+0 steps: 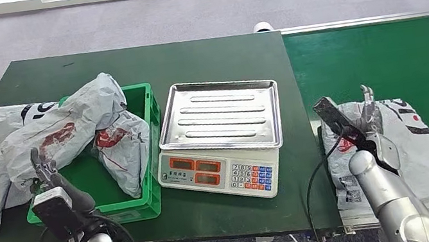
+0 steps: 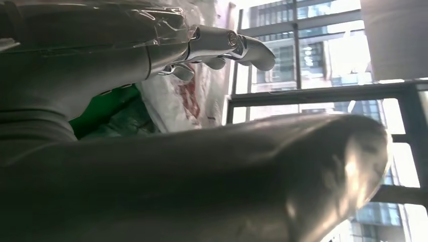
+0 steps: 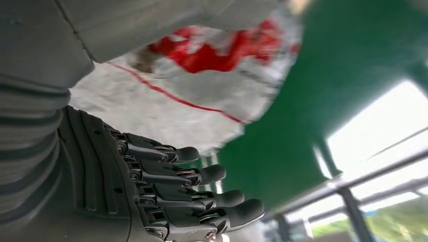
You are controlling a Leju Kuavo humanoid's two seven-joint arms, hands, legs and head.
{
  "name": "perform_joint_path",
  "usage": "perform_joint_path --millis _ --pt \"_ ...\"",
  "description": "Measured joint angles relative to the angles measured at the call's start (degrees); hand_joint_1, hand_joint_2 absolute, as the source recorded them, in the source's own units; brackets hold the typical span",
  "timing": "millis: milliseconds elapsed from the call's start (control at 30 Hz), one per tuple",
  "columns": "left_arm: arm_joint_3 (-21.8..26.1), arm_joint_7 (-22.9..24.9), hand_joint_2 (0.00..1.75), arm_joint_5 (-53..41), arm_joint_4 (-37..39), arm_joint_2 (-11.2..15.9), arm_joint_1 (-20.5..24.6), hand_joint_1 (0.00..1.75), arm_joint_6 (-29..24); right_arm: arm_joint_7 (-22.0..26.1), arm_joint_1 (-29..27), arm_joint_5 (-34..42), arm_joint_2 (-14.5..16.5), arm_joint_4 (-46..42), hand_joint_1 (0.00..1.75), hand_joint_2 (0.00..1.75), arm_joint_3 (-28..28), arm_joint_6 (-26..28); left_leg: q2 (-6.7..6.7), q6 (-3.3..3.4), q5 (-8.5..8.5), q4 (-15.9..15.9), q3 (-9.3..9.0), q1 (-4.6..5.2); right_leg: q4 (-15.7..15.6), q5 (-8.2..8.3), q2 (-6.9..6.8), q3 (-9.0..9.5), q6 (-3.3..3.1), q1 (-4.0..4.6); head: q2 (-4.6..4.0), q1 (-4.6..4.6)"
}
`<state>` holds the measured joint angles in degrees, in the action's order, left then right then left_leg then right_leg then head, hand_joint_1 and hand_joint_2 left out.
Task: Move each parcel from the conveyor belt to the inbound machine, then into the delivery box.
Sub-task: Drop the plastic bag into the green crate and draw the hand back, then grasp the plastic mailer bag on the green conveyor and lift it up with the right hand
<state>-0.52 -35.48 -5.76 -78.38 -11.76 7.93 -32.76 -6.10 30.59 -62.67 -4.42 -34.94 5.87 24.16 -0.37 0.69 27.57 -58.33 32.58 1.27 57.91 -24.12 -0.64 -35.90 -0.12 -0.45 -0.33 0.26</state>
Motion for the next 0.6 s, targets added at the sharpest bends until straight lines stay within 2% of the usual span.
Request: perform_joint_path --millis 33,200,433,567,600 --pt "-0.5 0.0 0.00 -0.5 -0.9 0.0 -0.4 0.00 -0.1 -1.1 0.1 -0.4 -0.5 1.8 0.00 0.00 1.1 -0.3 0.04 0.00 0.03 0.0 0.00 0.00 0.0 -0.01 0.05 -0.03 0.00 0.00 0.01 0.00" --pt "-2.1 0.0 0.00 -1.2 -2.7 0.0 -0.8 0.00 -0.3 -3.1 0.4 -0.8 -1.6 7.9 0.00 0.00 4.3 -1.4 0.13 -0.03 0.07 0.0 0.02 0.00 0.0 -0.06 0.15 -0.11 0.04 0.01 0.01 0.00" --pt "-2.4 0.0 0.00 -1.3 -2.8 0.0 -0.8 0.00 -0.3 -3.5 1.1 -1.0 -2.1 11.3 0.00 0.00 5.7 -2.0 0.18 -0.05 0.05 0.0 0.01 -0.02 0.0 -0.06 0.20 -0.12 0.03 0.03 0.01 0.00" --pt "-2.4 0.1 0.00 -1.4 -2.8 -0.1 -0.8 0.00 -0.3 -4.9 1.9 -2.2 -2.1 12.5 0.00 0.00 5.7 -5.7 0.22 -0.05 0.04 0.0 0.01 -0.01 0.0 -0.05 0.24 -0.12 0.03 0.02 0.02 0.00" --pt "-2.4 0.2 0.00 -1.5 -2.8 -0.1 -0.8 0.00 -0.2 -5.4 2.1 -2.6 -2.1 12.8 0.00 0.44 5.7 -7.2 0.22 -0.05 0.04 0.0 0.00 -0.01 0.0 -0.05 0.24 -0.12 0.03 0.02 0.02 0.00"
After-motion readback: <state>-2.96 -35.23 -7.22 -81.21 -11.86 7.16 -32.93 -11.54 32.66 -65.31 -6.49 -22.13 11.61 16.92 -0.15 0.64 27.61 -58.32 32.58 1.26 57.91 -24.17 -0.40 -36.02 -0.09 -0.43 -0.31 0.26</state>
